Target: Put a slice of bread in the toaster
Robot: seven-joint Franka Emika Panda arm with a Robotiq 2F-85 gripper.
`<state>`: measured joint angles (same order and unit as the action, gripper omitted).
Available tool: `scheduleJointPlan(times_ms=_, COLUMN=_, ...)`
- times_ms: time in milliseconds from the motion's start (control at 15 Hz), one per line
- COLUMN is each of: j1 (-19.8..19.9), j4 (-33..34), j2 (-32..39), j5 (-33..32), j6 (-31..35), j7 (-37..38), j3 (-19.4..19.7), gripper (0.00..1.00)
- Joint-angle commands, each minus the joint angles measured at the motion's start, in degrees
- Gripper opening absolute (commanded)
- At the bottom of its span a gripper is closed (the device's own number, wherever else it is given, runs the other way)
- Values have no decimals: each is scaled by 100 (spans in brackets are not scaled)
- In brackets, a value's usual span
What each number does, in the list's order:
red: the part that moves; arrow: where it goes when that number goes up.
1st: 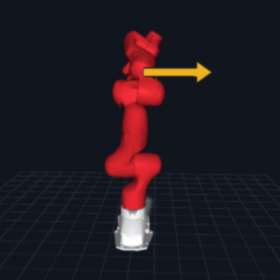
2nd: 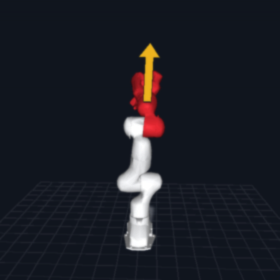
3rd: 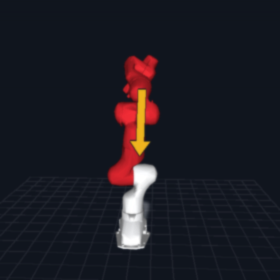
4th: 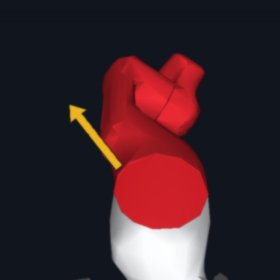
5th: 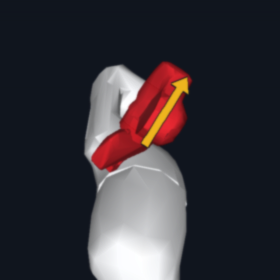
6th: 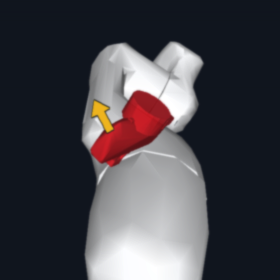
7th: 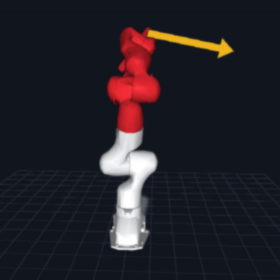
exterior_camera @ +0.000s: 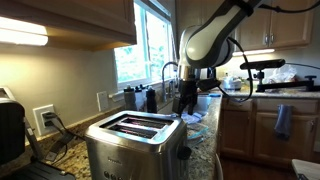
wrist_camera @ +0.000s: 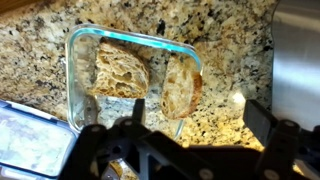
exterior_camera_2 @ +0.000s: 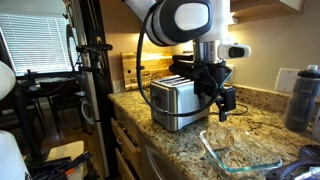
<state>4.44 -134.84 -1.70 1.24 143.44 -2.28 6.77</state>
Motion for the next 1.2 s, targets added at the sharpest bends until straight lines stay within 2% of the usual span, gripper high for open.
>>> scheduleJointPlan(times_ms=0, j1=129, j4=428, j2=489, j5=68, j6=-60, j7=-32, j3=29, gripper=100)
scheduleJointPlan(times_ms=200, j1=193, j4=742, j2=815, j5=81, j6=-153, j7=-17, j3=31, gripper=100)
scheduleJointPlan(times_ms=533, j1=252, j4=1208, j2=1215, j5=514, j6=-471, j7=-302, j3=-66, gripper=100)
scheduleJointPlan(times_ms=1133, j1=206, j4=1519, j2=1327, j5=369, j6=-1310, j7=-16, j3=-35, gripper=100)
